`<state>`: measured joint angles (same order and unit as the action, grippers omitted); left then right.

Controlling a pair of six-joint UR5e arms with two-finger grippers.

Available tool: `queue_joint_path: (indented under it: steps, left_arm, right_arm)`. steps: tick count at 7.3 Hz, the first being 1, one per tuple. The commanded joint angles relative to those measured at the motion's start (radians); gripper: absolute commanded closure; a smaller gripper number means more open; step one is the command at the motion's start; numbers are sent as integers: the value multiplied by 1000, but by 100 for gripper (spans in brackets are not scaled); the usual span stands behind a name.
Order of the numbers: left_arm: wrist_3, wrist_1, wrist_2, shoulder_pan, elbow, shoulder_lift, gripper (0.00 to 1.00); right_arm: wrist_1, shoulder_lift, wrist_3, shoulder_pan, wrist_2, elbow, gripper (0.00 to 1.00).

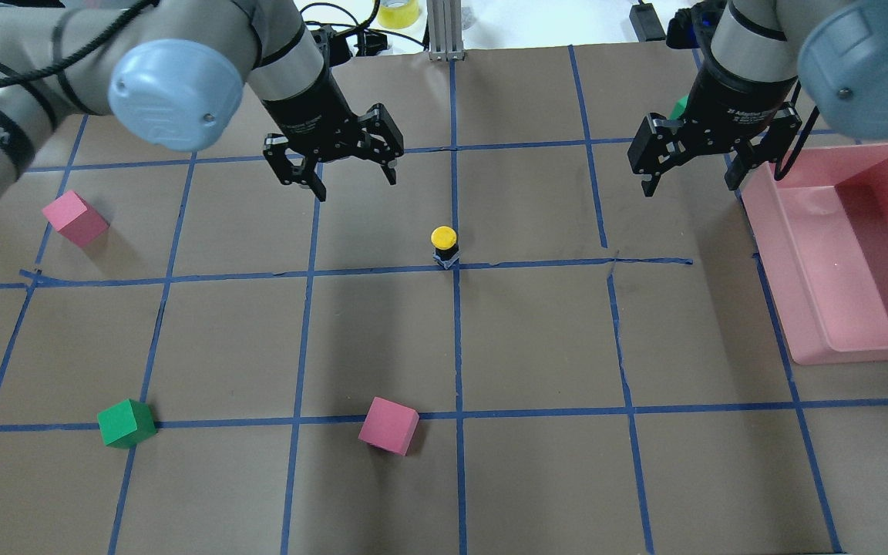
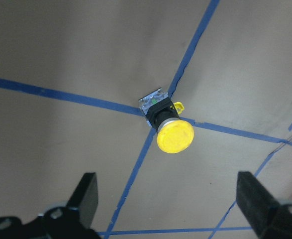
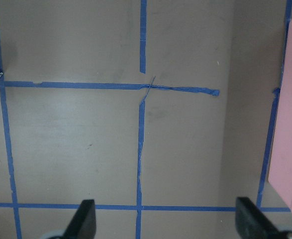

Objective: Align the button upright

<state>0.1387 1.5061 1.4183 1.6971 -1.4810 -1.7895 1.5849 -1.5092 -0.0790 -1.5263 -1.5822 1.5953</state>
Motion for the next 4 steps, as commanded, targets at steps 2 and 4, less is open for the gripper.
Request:
queue_joint_path:
  steps: [2,4]
  left_arm:
    - [-226,57,139,-72,-5,159,2]
    - [-300,48,130,-192,-15,157,5]
  right_arm:
    - [0,3,-8,2,-1,0,0]
    - [-2,0,-8,2,-1,-3,0]
